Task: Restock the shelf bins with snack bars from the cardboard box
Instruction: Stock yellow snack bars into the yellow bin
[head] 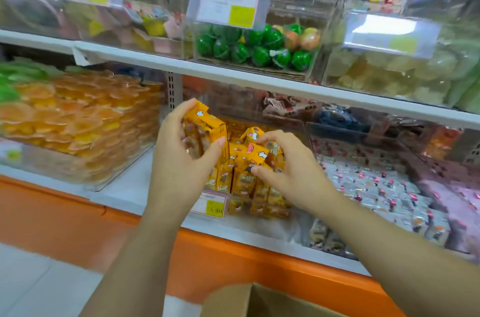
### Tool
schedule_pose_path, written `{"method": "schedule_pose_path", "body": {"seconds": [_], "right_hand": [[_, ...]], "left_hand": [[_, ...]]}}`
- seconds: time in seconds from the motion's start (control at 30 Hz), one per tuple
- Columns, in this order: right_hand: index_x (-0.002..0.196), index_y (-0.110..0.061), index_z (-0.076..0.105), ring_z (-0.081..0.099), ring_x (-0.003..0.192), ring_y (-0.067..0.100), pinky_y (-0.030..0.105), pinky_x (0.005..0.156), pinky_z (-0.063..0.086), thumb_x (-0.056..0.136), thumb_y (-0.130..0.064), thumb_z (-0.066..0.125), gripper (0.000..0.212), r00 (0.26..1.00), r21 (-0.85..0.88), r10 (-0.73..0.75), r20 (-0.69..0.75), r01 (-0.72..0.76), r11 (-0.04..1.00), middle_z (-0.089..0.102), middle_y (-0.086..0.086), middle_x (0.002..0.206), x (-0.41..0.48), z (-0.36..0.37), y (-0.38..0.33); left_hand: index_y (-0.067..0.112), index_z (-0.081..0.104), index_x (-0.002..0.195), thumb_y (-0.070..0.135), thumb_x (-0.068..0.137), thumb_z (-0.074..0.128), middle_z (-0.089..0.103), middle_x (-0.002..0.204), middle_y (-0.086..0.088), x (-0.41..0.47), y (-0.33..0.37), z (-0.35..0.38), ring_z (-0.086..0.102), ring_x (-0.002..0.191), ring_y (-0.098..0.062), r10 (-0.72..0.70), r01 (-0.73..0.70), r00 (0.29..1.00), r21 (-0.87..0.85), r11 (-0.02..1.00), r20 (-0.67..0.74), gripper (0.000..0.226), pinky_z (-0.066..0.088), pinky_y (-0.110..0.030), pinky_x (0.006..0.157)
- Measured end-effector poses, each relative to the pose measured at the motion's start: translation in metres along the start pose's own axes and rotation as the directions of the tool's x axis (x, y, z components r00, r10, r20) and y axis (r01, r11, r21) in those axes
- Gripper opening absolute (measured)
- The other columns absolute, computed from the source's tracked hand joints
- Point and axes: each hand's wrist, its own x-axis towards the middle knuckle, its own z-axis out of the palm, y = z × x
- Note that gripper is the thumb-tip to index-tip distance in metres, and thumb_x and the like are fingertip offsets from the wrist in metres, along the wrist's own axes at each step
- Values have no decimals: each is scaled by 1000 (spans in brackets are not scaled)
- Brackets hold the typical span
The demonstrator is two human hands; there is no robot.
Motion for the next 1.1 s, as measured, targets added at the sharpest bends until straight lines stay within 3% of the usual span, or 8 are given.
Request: {"method": "schedule_pose_path", "body": {"seconds": [0.13, 0.3, 0.47, 0.57, 0.77, 0.87, 0.97, 1.1], "right_hand": [[105, -40, 43, 40, 104, -4, 13, 81, 28, 82, -32, 70, 36, 998, 61, -68, 6, 67, 996, 49, -10, 120, 25, 29, -18], [105, -32, 50, 43, 93, 4, 3, 73, 30, 81, -24, 73, 34, 995, 157, -65, 81, 52, 986, 48, -4, 109, 47, 62, -34], [102, -27, 56, 47, 100, 16, 22, 74, 32, 78, -26, 75, 31, 975, 21, 23, 223, -28, 999, 45, -1, 107, 50, 91, -26], [95, -33, 50, 47, 98, 15, 23, 73, 34, 77, -25, 76, 32, 980, 13, 49, 193, -53, 999, 46, -3, 109, 50, 94, -27], [107, -34, 51, 46, 102, 7, 9, 78, 36, 83, -11, 69, 37, 994, 131, 2, 109, -17, 991, 51, -5, 113, 44, 71, -24], [111, -34, 46, 53, 98, 8, 16, 74, 45, 78, -17, 75, 48, 994, 188, 98, 56, -106, 976, 54, -12, 105, 35, 53, -18], [109, -37, 50, 58, 101, 14, 29, 82, 49, 75, -25, 78, 46, 994, 63, 106, 0, -106, 992, 58, -18, 105, 26, 37, -16], [116, -42, 51, 59, 103, 10, 29, 76, 47, 80, -48, 68, 40, 998, -309, 51, 39, -36, 951, 60, -20, 113, 19, 21, -23]], "left_hand": [[44, 41, 130, 30, 80, 74, 50, 133, 8, 5, -7, -24, 53, 119, -14, -38, 33, 989, -36, 999, -141, 62, 47, -42, 100], [40, 40, 132, 25, 82, 73, 48, 133, 9, 4, -11, -43, 50, 122, -12, -49, 48, 979, -9, 999, -196, 61, 46, -41, 101], [37, 39, 131, 24, 83, 72, 48, 130, 13, 4, -15, -49, 48, 121, -7, -104, 112, 968, 21, 994, -229, 60, 44, -38, 103], [35, 40, 133, 23, 82, 73, 47, 126, 16, 5, -21, -48, 48, 120, -6, -141, 149, 966, 23, 989, -215, 62, 45, -39, 102], [35, 38, 137, 30, 82, 71, 46, 133, 14, 4, -26, -44, 44, 123, -8, -173, 192, 969, 98, 976, -178, 64, 42, -39, 104], [33, 38, 138, 29, 84, 70, 45, 135, 13, 4, -22, -42, 43, 123, -6, -180, 201, 969, 111, 973, -171, 63, 41, -32, 104], [33, 37, 138, 28, 84, 70, 44, 136, 14, 3, -19, -39, 43, 120, -3, -177, 196, 972, 116, 974, -154, 63, 38, -23, 99], [33, 37, 138, 28, 85, 69, 38, 130, 22, 2, -16, -33, 36, 117, 3, -174, 191, 976, 128, 973, -131, 63, 32, -20, 96]]}}
